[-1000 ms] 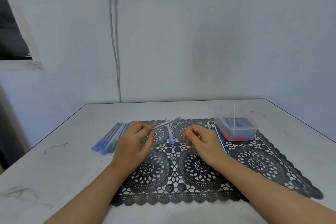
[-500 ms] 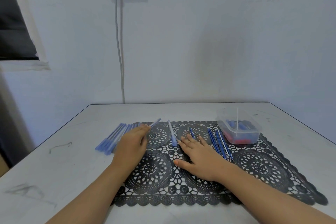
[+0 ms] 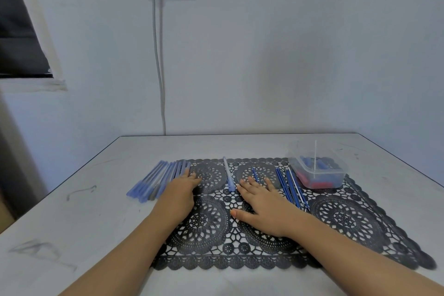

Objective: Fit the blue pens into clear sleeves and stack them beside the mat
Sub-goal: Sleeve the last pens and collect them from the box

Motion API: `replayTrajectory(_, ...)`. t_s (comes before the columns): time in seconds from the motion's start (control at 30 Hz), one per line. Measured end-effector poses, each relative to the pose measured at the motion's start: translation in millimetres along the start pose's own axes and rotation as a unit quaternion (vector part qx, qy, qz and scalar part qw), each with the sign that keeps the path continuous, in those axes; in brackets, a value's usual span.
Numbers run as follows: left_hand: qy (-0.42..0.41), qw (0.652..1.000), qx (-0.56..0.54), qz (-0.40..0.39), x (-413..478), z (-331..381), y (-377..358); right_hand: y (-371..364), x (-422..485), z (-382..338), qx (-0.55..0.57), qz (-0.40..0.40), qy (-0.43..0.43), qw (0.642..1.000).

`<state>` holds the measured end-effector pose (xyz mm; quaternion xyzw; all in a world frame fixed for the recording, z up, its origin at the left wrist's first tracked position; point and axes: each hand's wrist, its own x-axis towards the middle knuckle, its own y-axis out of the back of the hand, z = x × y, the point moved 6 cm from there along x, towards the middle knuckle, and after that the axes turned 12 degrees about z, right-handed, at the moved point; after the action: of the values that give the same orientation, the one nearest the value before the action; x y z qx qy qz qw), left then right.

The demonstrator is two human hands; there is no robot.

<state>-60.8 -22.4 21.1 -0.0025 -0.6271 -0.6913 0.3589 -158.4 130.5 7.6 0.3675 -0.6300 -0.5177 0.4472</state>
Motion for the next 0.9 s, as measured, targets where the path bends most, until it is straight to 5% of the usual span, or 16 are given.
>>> replayTrajectory(0.5,0.008,0.998,0.04,0.041,-4.1,-4.6,1.8,9.6,1.3,-2.1,0.005,0.008,0.004,1.0)
replayTrajectory(0.73,0.059,0.995,0.078,-0.015,-6.7,-11.6,-7.2,39.3,13.4,-14.3,0.201,0.131,-0.055,0.969)
replayTrajectory(0.9,0.075,0.994,0.073,-0.029,-7.5,-9.3,-4.5,8.7,18.7,-25.1,0.056,0.102,-0.014,0.993)
